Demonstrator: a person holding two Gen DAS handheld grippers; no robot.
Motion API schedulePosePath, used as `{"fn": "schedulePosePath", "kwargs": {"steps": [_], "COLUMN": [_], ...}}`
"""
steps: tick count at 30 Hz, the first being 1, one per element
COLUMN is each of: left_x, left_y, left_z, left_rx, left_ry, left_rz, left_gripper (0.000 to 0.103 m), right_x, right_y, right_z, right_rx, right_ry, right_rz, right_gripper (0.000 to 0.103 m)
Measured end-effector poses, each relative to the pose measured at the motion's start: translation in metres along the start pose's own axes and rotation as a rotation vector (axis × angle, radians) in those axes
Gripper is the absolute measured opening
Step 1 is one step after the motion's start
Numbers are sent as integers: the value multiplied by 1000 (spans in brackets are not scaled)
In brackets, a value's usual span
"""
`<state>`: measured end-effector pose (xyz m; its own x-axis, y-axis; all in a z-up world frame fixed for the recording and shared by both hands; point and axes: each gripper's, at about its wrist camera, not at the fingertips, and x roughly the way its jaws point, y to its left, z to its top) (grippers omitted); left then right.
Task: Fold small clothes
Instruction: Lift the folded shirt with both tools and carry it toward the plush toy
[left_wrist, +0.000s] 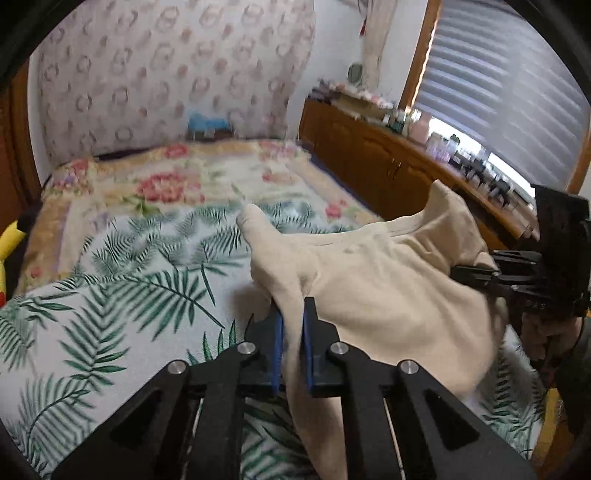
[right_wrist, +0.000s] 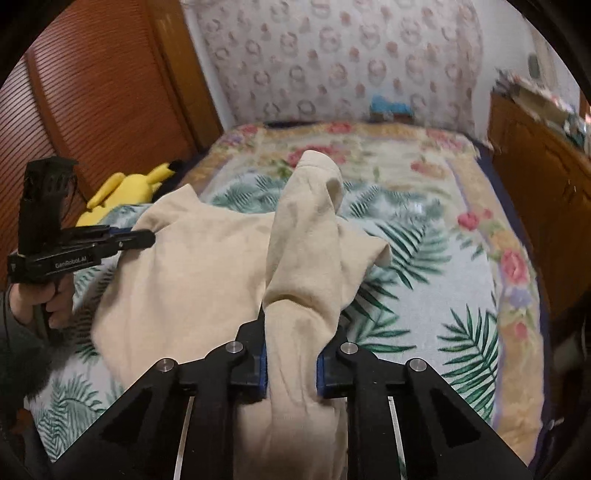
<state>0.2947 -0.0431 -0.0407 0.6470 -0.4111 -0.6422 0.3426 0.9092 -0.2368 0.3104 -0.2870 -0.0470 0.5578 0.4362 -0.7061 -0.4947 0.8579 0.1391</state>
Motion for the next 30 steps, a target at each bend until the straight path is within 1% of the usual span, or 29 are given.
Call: {"fn": "schedulePosePath", "kwargs": {"steps": [5, 7, 12, 14, 19, 20, 23, 27, 30], "left_x": [-53, -70, -114, -134, -177, -187, -202, -208, -206], "left_y": [4, 13, 39, 50, 90, 102, 128, 157, 175], "left_z": [-3, -4, -17, -25, -53, -62, -81, -106, -125], "left_rx": [6, -2, -33, -43, -97, -120, -170, -232, -266], "left_ry": [-106, -132, -198, -214, -244, -248, -250, -238, -227], "left_rz": [25, 35, 94, 143, 258, 286, 344, 398, 432], "left_gripper": [6, 6, 6, 6, 6, 6, 6, 6, 6], "right_x": [-22, -28, -26, -21, 4, 8, 33, 71, 98], "right_y": [28, 39, 77, 95, 154, 162, 202, 254, 287], "right_z": [19, 28, 54, 65, 97, 101, 117, 134, 142], "right_rx": [-68, -94, -183, -231, -378, -398, -475, -571, -642], "right_ry": [-71, -96, -122, -129, -122, -119, -98, -57, -24], "right_rz": [6, 13, 52, 76, 158, 172, 222, 266, 270], "right_gripper": [14, 14, 14, 14, 14, 14, 14, 14, 14]}}
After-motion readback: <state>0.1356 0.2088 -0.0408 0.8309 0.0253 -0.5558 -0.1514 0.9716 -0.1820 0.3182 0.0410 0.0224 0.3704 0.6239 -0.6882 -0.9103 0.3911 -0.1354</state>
